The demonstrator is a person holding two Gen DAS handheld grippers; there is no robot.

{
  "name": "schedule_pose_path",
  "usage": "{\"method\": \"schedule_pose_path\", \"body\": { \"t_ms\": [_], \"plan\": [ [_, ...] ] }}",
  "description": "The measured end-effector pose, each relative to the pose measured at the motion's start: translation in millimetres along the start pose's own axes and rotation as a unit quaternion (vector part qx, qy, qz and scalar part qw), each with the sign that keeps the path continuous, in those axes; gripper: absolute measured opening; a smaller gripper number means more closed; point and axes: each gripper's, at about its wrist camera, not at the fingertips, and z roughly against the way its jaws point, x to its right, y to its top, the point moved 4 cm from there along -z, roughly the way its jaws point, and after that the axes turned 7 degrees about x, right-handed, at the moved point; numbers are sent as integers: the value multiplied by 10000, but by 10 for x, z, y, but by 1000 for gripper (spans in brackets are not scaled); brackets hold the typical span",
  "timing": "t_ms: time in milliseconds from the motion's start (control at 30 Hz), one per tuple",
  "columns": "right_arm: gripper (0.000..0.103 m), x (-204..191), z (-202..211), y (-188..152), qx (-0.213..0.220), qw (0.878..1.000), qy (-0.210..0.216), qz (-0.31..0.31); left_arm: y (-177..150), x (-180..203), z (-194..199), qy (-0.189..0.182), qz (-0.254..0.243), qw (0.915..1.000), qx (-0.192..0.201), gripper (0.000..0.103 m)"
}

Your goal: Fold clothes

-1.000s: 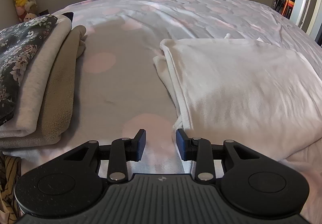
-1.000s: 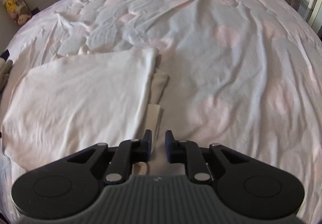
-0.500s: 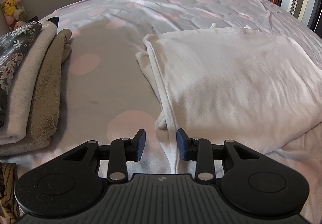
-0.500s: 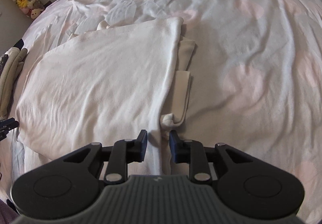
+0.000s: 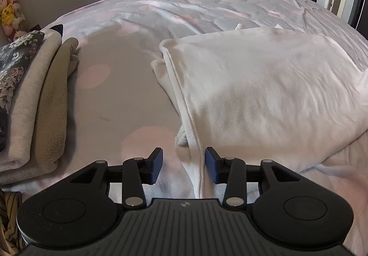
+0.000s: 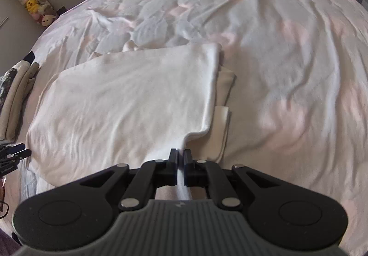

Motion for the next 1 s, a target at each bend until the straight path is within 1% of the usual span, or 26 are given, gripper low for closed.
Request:
{"method": "schedule_pose_path", "body": {
  "t_ms": [100,200,267,300,367,433,467,533,667,767,933,1000],
  "plan": [
    [6,116,-138,-76,-179,9996,-121,-178,2,-14,0,7,10,10000,-3,39],
    [6,175,-141,-194,-380,9988,-85,-301,10,-12,-2,-1,2,10000,7,39],
    [7,180,-111,-255,-439,9987,-136,-239,15,-11,-4,-7,-4,10000,13,39],
    [11,182,-95,-286,-468,9986,-162,-209,18,-10,-4,-10,-6,10000,17,39],
    [18,198,20,-268,-305,9990,-158,-271,25,-9,5,-15,-11,10000,32,39],
    [36,207,130,-205,-123,9993,-223,-281,29,-14,19,-11,-2,10000,43,39],
    [40,214,168,-165,-24,9993,-265,-277,35,-17,20,1,11,10000,41,39],
    [53,243,200,-57,172,9987,-343,-341,44,-24,18,22,35,10000,31,39],
    [54,322,78,141,422,9969,-353,-561,46,-53,20,56,62,10000,21,39],
    [54,390,-85,279,551,9954,-314,-721,37,-91,24,57,86,9999,30,43],
    [54,493,-411,394,521,9937,-242,-959,46,-137,-9,29,142,9999,19,44],
    [54,517,-520,380,476,9937,-244,-987,51,-140,-28,20,143,9999,15,45]
  ]
}}
